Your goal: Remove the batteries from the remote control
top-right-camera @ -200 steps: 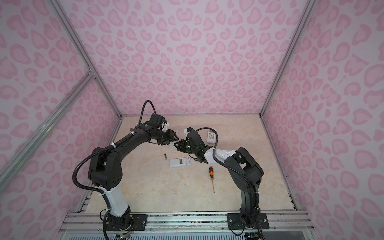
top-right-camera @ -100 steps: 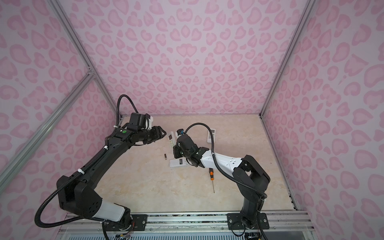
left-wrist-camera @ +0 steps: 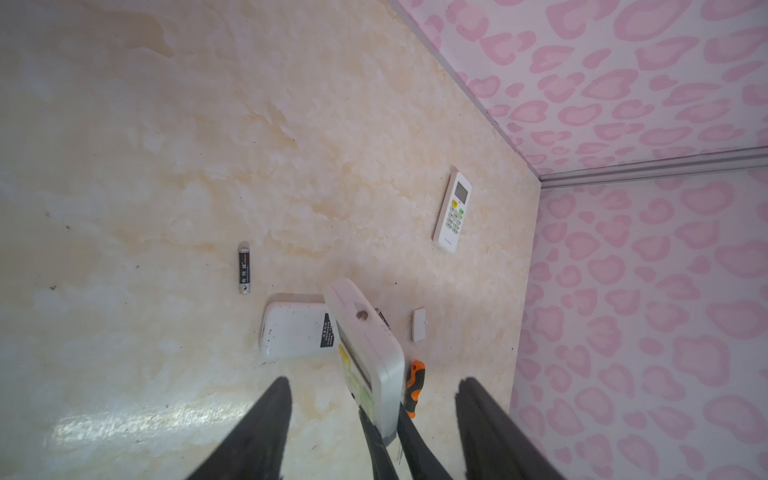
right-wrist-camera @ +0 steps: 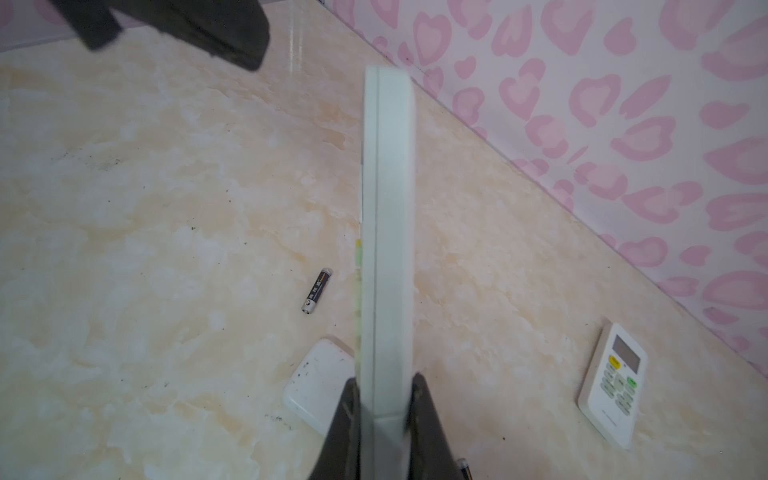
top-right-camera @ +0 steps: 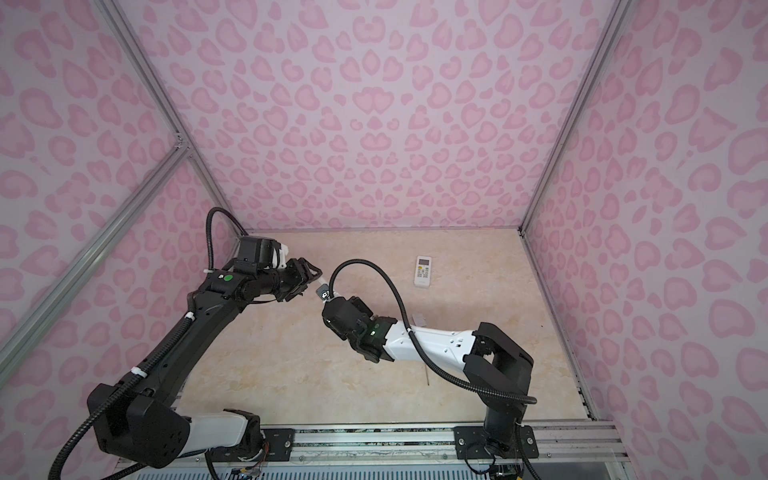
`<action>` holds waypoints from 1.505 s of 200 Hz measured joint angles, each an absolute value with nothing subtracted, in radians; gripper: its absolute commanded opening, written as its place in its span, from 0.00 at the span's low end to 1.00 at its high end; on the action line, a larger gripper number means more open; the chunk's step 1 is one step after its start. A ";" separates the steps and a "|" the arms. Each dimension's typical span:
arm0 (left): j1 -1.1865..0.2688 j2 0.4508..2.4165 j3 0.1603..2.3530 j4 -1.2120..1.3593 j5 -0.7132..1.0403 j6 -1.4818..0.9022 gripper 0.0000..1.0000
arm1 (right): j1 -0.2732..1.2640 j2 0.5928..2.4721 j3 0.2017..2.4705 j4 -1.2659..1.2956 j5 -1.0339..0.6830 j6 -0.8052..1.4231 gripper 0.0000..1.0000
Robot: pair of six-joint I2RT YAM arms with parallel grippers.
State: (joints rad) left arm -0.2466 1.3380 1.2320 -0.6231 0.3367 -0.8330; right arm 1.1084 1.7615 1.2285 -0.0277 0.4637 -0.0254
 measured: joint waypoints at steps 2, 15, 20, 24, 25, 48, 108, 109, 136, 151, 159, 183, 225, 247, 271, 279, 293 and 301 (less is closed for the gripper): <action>-0.246 1.338 1.231 -0.623 0.339 -0.838 0.64 | 1.113 1.762 1.229 -0.025 0.471 -0.033 0.01; -0.244 1.339 1.222 -0.622 0.360 -0.864 0.63 | 1.132 1.765 1.229 -0.012 0.505 -0.073 0.01; -0.244 1.340 1.219 -0.622 0.366 -0.872 0.63 | 1.140 1.766 1.229 -0.006 0.518 -0.090 0.00; -0.244 1.340 1.216 -0.622 0.371 -0.876 0.63 | 1.144 1.766 1.229 -0.004 0.524 -0.098 0.00; -0.244 1.341 1.215 -0.622 0.373 -0.876 0.62 | 1.147 1.766 1.228 -0.001 0.528 -0.102 0.00; -0.242 1.342 1.195 -0.619 0.395 -0.910 0.57 | 1.167 1.766 1.219 0.027 0.567 -0.159 0.00; -0.233 1.338 1.143 -0.611 0.442 -0.941 0.33 | 1.213 1.766 1.185 0.094 0.652 -0.286 0.02; -0.233 1.338 1.142 -0.611 0.443 -0.941 0.33 | 1.214 1.766 1.184 0.096 0.655 -0.289 0.02; -0.228 1.331 1.131 -0.612 0.457 -0.944 0.27 | 1.231 1.770 1.175 0.129 0.693 -0.344 0.04; -0.227 1.325 1.126 -0.612 0.462 -0.959 0.22 | 1.238 1.777 1.174 0.139 0.713 -0.366 0.05; -0.226 1.320 1.123 -0.611 0.465 -0.971 0.20 | 1.242 1.779 1.174 0.145 0.723 -0.379 0.08; -0.221 1.304 1.115 -0.603 0.473 -1.005 0.14 | 1.246 1.780 1.174 0.159 0.736 -0.386 0.26; -0.218 1.288 1.081 -0.564 0.474 -0.988 0.06 | 1.248 1.735 1.163 0.166 0.716 -0.355 0.51; -0.218 1.280 1.052 -0.520 0.463 -0.974 0.04 | 1.248 1.673 1.138 0.158 0.696 -0.275 0.53; -0.217 1.280 1.015 -0.468 0.456 -0.955 0.04 | 1.229 1.594 1.112 0.122 0.634 -0.129 0.54; -0.217 1.281 1.003 -0.442 0.455 -0.945 0.04 | 1.205 1.569 1.112 0.088 0.580 -0.059 0.55; -0.217 1.282 0.979 -0.392 0.456 -0.936 0.04 | 1.134 1.525 1.113 0.046 0.473 0.073 0.55; -0.217 1.283 0.967 -0.363 0.457 -0.929 0.04 | 1.087 1.499 1.101 0.043 0.405 0.148 0.55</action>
